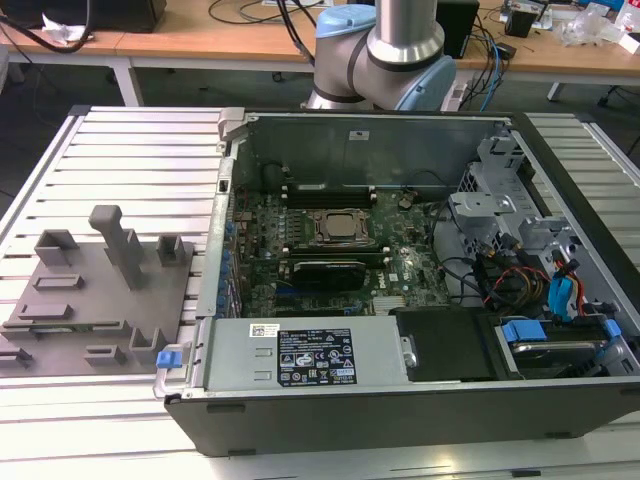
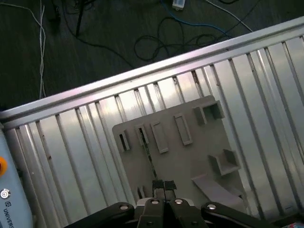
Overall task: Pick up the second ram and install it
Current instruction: 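Pick up the second ram and move it above second insertion slot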
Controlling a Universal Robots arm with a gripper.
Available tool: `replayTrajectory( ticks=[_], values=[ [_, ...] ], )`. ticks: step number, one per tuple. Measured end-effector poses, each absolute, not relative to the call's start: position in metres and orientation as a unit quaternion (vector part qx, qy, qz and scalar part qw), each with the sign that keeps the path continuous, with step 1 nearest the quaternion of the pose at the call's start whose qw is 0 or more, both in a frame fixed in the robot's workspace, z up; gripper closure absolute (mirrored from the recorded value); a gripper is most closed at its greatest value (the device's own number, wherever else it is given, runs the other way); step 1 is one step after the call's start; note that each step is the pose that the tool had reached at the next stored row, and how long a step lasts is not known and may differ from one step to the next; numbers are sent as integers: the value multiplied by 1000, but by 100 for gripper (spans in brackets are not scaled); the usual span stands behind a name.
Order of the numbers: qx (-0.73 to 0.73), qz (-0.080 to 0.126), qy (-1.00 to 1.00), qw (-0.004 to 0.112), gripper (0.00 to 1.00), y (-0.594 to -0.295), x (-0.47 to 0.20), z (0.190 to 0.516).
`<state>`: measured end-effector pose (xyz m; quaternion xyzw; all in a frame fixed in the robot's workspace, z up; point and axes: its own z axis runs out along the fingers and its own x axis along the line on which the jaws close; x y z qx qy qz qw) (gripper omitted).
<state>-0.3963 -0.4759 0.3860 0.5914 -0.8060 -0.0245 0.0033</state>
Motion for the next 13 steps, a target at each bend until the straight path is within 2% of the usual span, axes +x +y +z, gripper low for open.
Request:
replayTrajectory(
  ticks=[13],
  values=[
    [659, -24, -752, 5, 89, -476, -396, 386]
  ],
)
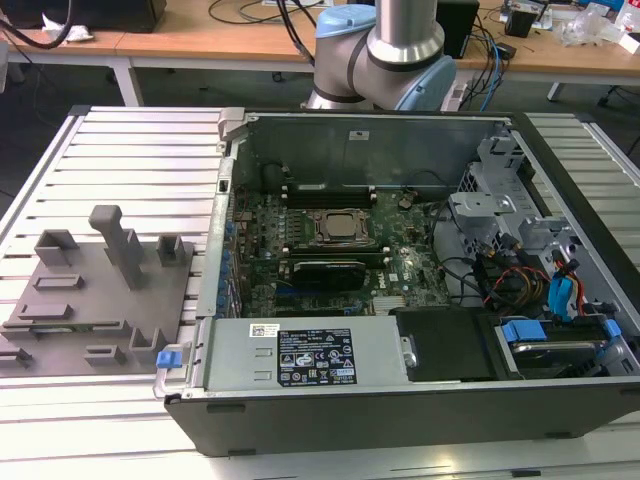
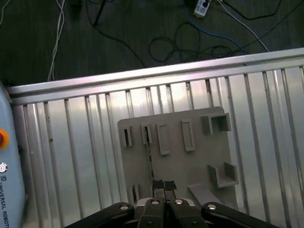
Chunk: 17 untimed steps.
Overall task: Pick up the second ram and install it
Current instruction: 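Pick up the second ram and move it above second insertion slot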
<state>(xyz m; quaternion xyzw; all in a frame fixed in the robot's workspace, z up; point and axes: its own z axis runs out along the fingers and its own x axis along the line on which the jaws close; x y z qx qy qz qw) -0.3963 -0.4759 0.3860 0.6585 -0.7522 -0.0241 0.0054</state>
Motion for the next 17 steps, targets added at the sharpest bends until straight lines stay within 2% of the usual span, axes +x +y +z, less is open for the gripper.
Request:
replayTrajectory(
  ticks=[12, 13, 15, 17],
  values=[
    [689, -24, -724, 6, 89, -476, -396, 386],
    [689, -24, -724, 6, 76, -476, -396, 386],
    [690, -24, -724, 6, 64, -476, -396, 386],
    [690, -24, -724, 6, 64, -476, -396, 386]
  ],
)
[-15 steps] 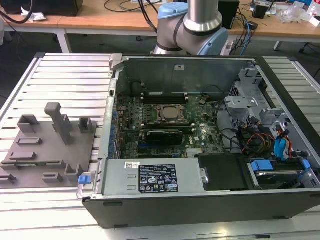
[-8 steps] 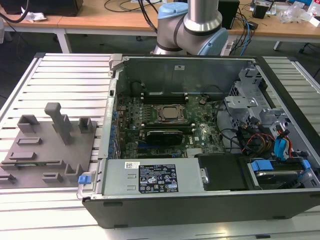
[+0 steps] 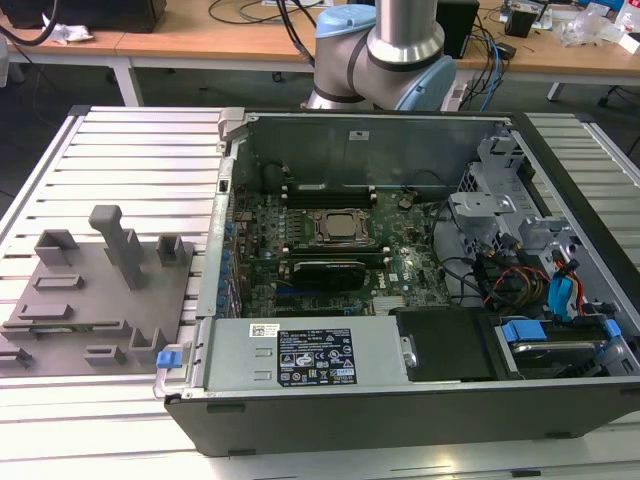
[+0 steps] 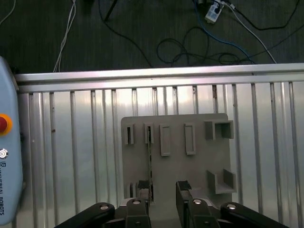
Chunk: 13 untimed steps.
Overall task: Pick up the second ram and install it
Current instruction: 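Pick up the second ram and move it above second insertion slot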
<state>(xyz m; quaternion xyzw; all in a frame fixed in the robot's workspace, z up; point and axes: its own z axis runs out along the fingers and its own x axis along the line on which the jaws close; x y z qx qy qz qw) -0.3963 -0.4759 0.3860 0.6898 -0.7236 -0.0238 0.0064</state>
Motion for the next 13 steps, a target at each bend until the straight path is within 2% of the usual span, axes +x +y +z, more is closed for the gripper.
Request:
replayTrajectory(
  ticks=[13],
  values=[
    [690, -24, -724, 6, 64, -476, -396, 376]
  ],
)
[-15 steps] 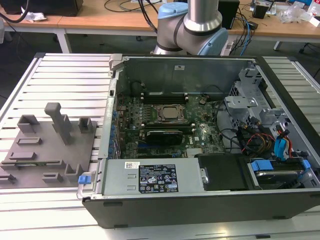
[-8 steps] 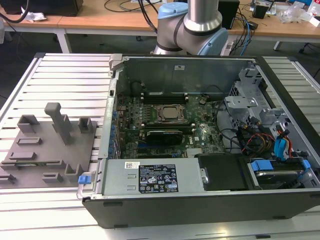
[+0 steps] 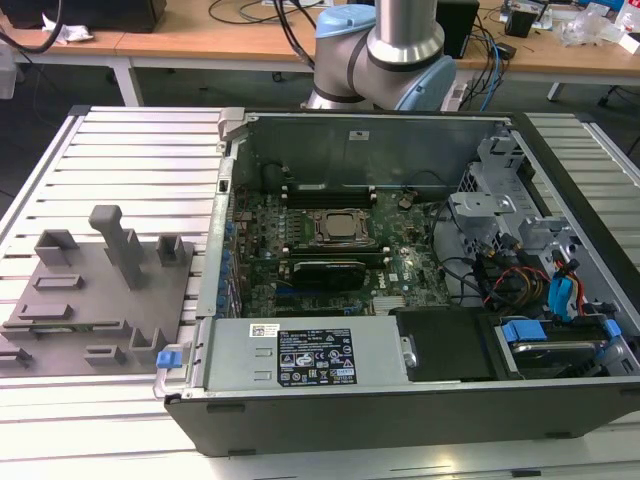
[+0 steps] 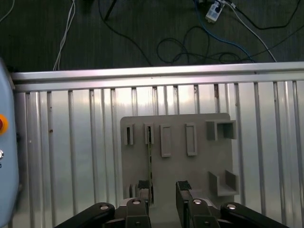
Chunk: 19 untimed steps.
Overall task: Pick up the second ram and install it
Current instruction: 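Pick up the second ram and move it above second insertion slot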
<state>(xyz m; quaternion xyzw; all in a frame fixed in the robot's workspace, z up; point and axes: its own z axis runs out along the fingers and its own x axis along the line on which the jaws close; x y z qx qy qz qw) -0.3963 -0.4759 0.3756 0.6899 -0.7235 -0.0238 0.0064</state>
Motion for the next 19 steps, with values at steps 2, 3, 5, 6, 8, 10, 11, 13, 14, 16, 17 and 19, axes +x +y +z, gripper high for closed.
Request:
replayTrajectory(
  ticks=[2, 3, 5, 6, 8, 10, 11, 13, 14, 16, 17, 19],
  values=[
    [690, -24, -724, 6, 64, -476, -396, 374],
    [690, -24, -724, 6, 64, -476, -396, 373],
    [690, -24, -724, 6, 64, -476, -396, 371],
    [690, -24, -724, 6, 64, -476, -396, 371],
    [690, -24, -724, 6, 64, -476, -396, 370],
    [690, -24, -724, 6, 64, -476, -396, 368],
    [690, -24, -724, 6, 64, -476, -396, 368],
    [690, -24, -724, 6, 64, -476, -396, 366],
    [690, -24, -724, 6, 64, -476, -396, 366],
    [690, -24, -724, 6, 64, -476, -396, 364],
    [690, -24, -724, 6, 64, -476, -396, 364],
    [690, -24, -724, 6, 64, -476, -396, 362]
  ],
)
